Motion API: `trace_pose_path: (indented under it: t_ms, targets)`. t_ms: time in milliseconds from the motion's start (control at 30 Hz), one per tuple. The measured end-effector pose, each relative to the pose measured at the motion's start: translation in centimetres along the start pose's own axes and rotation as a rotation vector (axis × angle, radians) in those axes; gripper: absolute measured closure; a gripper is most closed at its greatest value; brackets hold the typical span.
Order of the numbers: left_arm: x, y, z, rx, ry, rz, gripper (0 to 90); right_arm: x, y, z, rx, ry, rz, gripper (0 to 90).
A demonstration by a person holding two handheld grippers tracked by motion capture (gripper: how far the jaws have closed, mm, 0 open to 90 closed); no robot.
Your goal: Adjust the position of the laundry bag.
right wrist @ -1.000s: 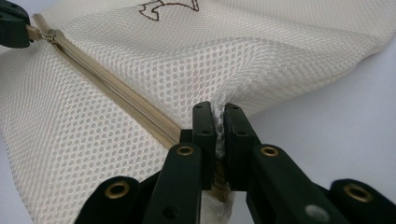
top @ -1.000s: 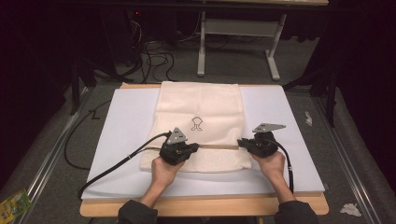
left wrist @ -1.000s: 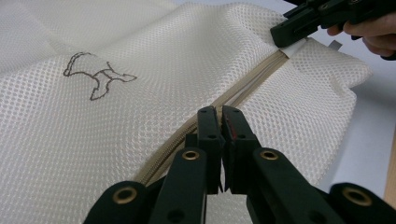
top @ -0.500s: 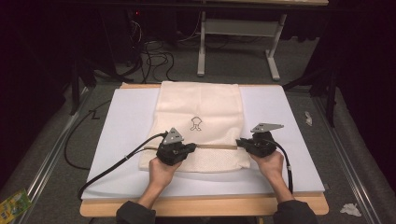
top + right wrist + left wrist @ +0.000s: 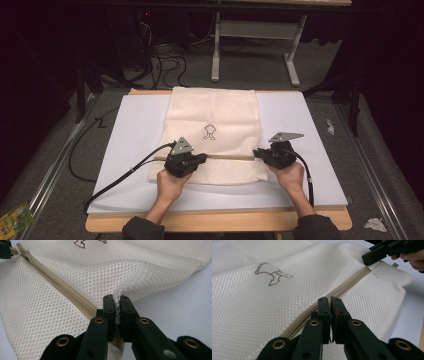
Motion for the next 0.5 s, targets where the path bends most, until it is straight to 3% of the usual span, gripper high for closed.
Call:
trace_pose_path:
  t_ms: [500]
  targets:
    - [-1.6, -0.7, -1.2, -0.040, 0.029, 0.019, 87.3, 0.1, 0.0, 0.1, -0.002, -0.007, -0.009, 86.2]
Point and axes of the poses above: each handheld gripper's, and its own axes: x roughly forward along the jaws, y roughly out of its top, z roughly to its right, the point moved 4 cm from there along x, roughly forward along the jaws, and after that the axes turned 8 degrees about -z, right-handed, at the moved point
